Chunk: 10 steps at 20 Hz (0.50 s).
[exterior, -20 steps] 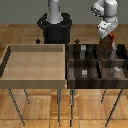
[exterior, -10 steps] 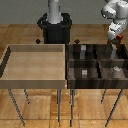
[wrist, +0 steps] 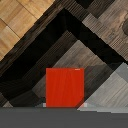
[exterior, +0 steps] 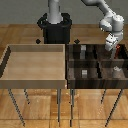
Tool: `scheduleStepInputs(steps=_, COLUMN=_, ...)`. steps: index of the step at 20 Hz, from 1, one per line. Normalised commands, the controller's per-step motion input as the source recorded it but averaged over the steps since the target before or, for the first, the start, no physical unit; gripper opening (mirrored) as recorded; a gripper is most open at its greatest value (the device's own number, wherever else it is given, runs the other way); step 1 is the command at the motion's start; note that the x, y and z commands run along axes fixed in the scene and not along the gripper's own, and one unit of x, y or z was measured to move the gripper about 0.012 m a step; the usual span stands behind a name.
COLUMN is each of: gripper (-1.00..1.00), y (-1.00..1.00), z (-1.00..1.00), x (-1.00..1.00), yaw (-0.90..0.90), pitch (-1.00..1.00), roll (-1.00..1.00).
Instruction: Place the box of cereal into the appropriate compartment.
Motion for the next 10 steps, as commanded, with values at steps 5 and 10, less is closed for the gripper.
scheduleStepInputs(steps=5, gripper=-1.0, y=0.0, z=0.0, x=0.0, yaw=0.0, pitch=0.0, roll=0.0)
scheduleStepInputs(steps=10, gripper=-1.0, y=0.0, z=0.0, x=0.0, yaw=0.0, pitch=0.0, roll=0.0)
